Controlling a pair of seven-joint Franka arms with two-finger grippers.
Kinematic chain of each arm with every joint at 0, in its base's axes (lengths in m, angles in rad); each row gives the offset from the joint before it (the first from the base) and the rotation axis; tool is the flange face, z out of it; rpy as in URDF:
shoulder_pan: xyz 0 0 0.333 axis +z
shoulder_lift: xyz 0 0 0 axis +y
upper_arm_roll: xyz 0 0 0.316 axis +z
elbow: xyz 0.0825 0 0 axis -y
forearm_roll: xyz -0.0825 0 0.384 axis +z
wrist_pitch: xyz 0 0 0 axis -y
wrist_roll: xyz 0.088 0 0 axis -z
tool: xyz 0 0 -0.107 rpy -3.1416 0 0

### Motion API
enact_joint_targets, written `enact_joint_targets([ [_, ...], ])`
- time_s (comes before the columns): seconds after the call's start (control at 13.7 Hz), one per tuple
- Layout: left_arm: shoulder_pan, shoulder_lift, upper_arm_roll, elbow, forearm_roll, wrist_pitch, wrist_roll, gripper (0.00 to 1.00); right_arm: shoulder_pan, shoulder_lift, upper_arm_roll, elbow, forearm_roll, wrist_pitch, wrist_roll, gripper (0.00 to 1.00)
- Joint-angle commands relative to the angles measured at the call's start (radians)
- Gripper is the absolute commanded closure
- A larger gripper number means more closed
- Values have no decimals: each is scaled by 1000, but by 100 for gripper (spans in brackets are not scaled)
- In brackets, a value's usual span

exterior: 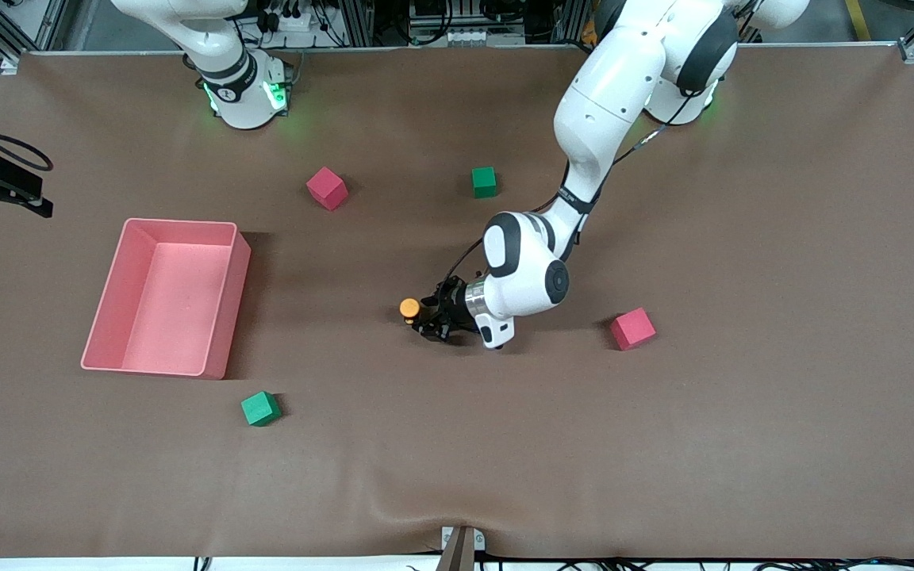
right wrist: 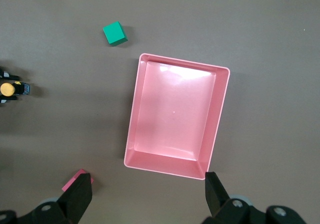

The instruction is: Place and upright button with both arms

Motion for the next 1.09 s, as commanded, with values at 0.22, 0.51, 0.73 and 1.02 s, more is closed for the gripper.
enact_joint_targets([
  [0.22,23,-69,11,4,-4,-72,-36,0,-41,8,14,18,5,-17,-3,0],
  [0.51,106,-154,16,7,210,-120,-156,0,-36,6,18,18,5,-19,-1,0],
  [0.73,187,-225,17,12,349,-214,-175,0,-38,6,16,18,5,-24,-3,0],
  [1.02,271,-320,16,12,519,-327,-172,0,-38,6,18,18,5,-24,-3,0],
])
